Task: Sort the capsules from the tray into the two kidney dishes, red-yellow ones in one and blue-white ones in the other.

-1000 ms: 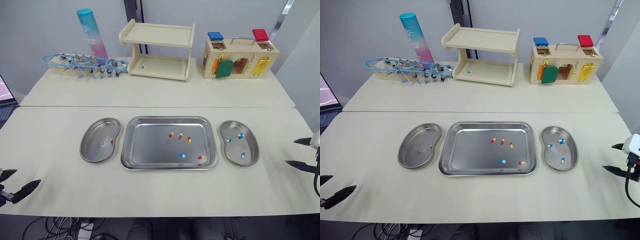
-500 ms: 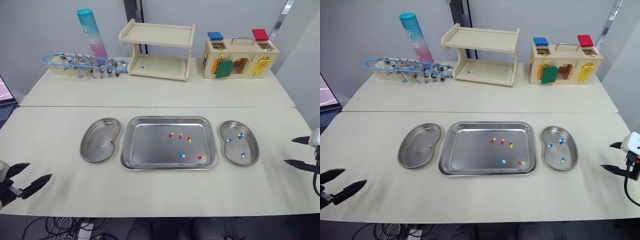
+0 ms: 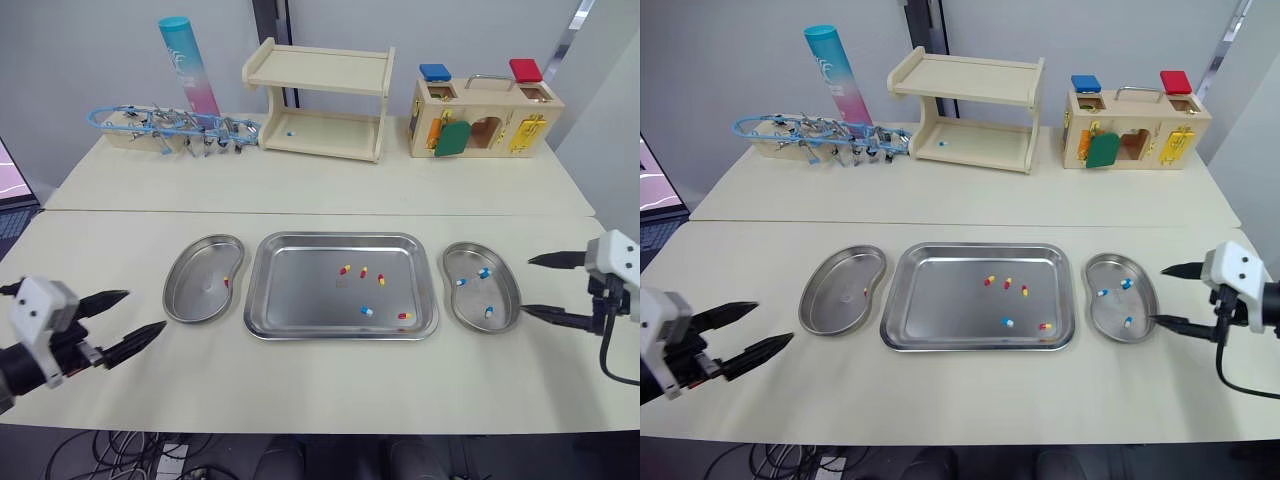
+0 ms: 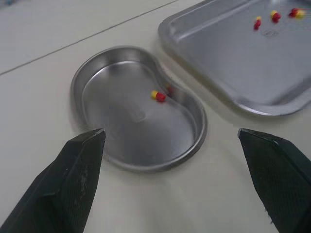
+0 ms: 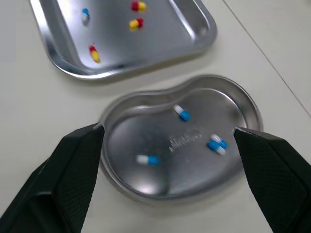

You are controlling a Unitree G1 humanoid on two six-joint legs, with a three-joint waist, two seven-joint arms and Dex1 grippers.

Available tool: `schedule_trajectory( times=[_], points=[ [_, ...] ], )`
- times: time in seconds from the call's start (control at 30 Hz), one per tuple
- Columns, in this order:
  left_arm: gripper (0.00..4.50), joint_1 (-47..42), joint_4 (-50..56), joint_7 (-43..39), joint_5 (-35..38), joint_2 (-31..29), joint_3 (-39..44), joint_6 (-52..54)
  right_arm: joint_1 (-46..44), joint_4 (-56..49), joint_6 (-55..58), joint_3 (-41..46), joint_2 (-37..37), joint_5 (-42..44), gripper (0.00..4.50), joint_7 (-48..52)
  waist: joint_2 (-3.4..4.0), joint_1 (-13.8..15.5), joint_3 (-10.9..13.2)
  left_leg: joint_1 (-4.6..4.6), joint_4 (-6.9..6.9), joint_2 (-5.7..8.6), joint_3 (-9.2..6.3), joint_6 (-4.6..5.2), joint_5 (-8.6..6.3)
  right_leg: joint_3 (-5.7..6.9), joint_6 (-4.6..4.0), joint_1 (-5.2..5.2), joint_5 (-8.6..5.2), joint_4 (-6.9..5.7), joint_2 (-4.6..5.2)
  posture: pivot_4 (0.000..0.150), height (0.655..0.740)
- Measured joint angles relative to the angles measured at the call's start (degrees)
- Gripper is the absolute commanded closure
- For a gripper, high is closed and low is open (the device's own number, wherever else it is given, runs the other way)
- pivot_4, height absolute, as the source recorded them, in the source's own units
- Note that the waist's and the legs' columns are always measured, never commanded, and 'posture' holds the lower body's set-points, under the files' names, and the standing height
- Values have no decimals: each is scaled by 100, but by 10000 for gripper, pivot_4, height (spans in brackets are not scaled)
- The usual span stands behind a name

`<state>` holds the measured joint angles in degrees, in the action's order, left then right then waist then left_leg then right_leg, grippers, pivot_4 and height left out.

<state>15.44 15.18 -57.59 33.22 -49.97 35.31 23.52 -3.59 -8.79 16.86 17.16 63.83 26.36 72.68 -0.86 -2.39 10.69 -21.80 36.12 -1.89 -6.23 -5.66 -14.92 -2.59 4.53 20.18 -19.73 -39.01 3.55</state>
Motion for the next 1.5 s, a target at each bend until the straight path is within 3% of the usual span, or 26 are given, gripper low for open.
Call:
schedule_trajectory(
  times=[0.17, 0.33, 0.5, 0.97, 1.5],
  points=[
    [0, -1081, 610, 434, 303, 0, -860, 678, 304, -1417, 771, 184, -149, 769, 409, -185, -1, 58, 0, -3, 7, 0, -3, 0, 0, 2, 2, -3, 1, 1, 0, 1500, 7400],
    [0, -2197, 866, 875, 419, 267, -1848, 1153, 407, -1857, 1023, 275, -267, 945, 409, -450, -5, 71, -1, -4, 8, 1, -4, 0, 0, 5, 2, -5, 1, 4, 0, 1500, 7400],
    [12370, -2871, 581, 995, 112, 656, -2751, 1129, 701, -2083, 1100, 288, -441, 939, 0, -641, -5, 43, -1, -2, 8, 1, -4, -1, 1, 3, 2, -3, 1, 1, -2, 1500, 7400],
    [12370, -4069, -1462, 1020, -1443, 1871, -4407, 81, 738, -2437, 1182, 176, -633, 989, 0, -929, -7, 67, 0, -10, 27, 4, -8, -1, 1, 7, 4, -6, 3, 0, -2, 1500, 7400],
    [12370, -5157, -3637, 920, -2496, 2849, -4846, -822, 737, -2701, 1399, 170, -658, 1114, 0, -1273, -9, 72, 0, -20, 53, 6, -12, -1, 1, 12, 8, -9, 5, -1, -2, 1500, 7400]
  ],
)
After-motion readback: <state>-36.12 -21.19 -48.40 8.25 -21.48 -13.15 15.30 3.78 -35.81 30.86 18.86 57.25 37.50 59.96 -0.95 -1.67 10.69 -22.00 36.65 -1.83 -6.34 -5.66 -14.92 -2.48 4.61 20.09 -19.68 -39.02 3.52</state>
